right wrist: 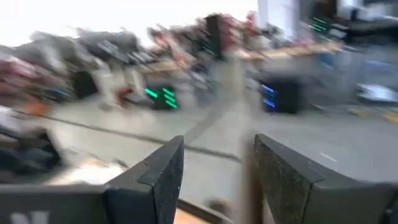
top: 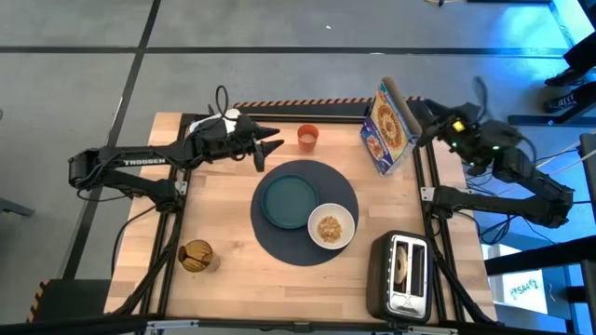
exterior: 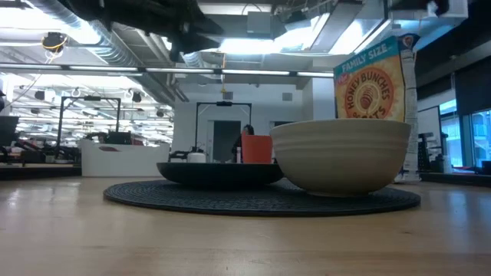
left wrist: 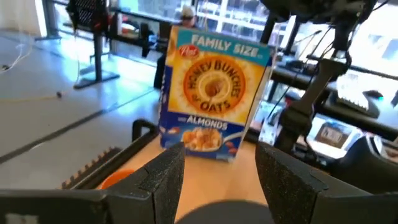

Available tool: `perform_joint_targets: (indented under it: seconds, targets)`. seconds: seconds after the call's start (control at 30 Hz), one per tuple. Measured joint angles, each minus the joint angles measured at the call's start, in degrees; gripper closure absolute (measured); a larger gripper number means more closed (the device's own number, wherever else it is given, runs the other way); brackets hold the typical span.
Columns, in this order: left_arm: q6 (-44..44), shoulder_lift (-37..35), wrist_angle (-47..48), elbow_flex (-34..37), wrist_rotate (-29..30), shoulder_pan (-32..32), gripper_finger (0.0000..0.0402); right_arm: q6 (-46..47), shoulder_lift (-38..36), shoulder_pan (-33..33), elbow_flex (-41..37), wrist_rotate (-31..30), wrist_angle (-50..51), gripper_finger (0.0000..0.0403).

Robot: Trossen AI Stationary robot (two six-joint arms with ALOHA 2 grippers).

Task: Arrange a breakfast setting
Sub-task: Put the toasted bagel from the toasted oven into the green plate

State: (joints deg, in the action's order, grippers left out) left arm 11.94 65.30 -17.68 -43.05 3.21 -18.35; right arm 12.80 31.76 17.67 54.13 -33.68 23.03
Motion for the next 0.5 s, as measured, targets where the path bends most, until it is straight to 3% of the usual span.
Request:
perform_joint_targets:
  seconds: [0.23,0.37,0.5]
  targets:
    - [3.1,7.9,-16.7,0.0,-2.4,1.1,0.0215,-1.1,3.5,0.0,2.2,13.3,-11.0,0.0216]
    - [2.1,8.1,-13.0,-3.1,-2.8,1.6,0.0216,0.3,6.7,0.0,3.5,20.3,-10.4,0.0216]
    - [-5.1,2.4,0.4,-9.1,0.4,0.4,0.0216,1.8,9.3,-0.1,4.3,24.3,-6.0,0.0216]
